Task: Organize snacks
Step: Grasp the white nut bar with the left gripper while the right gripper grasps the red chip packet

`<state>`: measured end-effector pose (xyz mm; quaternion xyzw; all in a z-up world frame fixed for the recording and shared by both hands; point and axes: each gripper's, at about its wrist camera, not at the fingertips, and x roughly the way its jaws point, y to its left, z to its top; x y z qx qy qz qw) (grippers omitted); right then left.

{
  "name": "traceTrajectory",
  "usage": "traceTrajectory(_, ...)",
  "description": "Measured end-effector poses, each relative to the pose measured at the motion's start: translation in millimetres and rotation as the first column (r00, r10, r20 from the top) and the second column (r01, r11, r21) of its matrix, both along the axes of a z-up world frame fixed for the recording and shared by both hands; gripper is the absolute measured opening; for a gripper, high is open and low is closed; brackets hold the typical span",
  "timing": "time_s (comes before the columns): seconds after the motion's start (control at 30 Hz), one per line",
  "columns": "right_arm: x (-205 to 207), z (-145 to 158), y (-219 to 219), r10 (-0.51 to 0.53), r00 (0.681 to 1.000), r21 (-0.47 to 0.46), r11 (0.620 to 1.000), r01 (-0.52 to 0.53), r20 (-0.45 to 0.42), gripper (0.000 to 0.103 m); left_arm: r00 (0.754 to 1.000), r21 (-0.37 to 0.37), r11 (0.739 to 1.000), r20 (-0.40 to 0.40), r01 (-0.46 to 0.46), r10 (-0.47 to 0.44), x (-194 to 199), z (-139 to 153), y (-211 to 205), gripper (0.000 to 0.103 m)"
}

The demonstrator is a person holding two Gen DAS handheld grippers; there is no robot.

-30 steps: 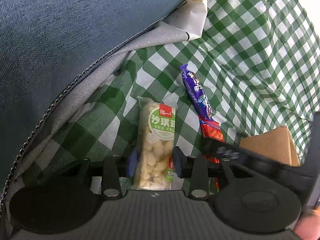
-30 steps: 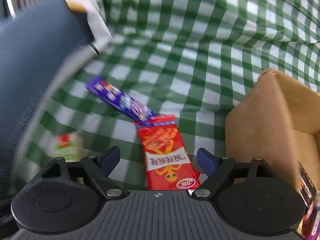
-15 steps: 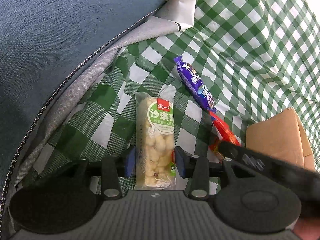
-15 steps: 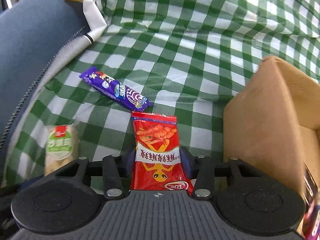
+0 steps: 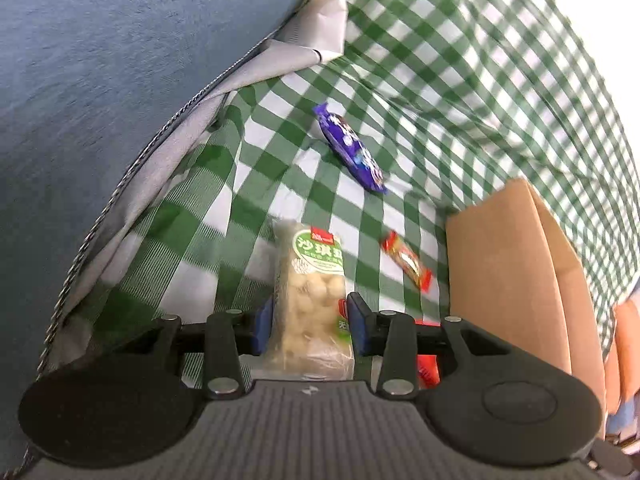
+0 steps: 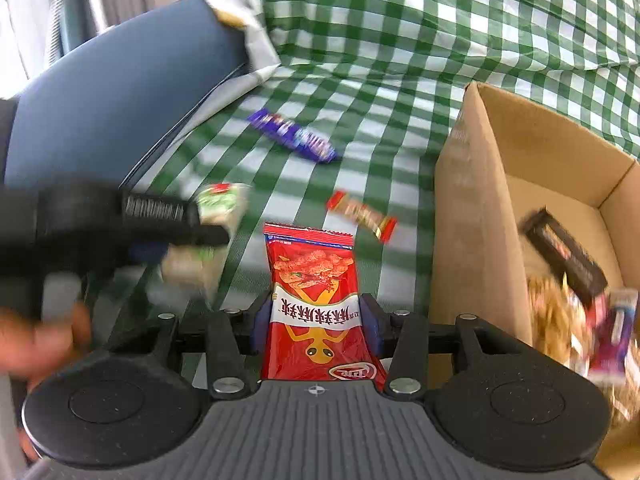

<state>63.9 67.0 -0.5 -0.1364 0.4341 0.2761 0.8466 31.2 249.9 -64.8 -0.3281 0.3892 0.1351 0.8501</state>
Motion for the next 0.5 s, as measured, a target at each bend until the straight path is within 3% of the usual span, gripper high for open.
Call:
traceTrajectory(0.3, -77, -36, -38, 0.093, 0.994, -0.004, 0.996, -0.093, 0.062, 0.048, 0.998, 0.012, 0.998, -0.02, 0.059, -0.059, -27, -3, -26, 0.043)
traceTrajectory(0.5, -76, -47, -52, 0.07, 0.997, 0.026, 0.997, -0.071, 0.041, 0.048, 0.997, 0.012, 0.997, -0.017, 0.07, -0.07, -40, -1, -43, 0.042)
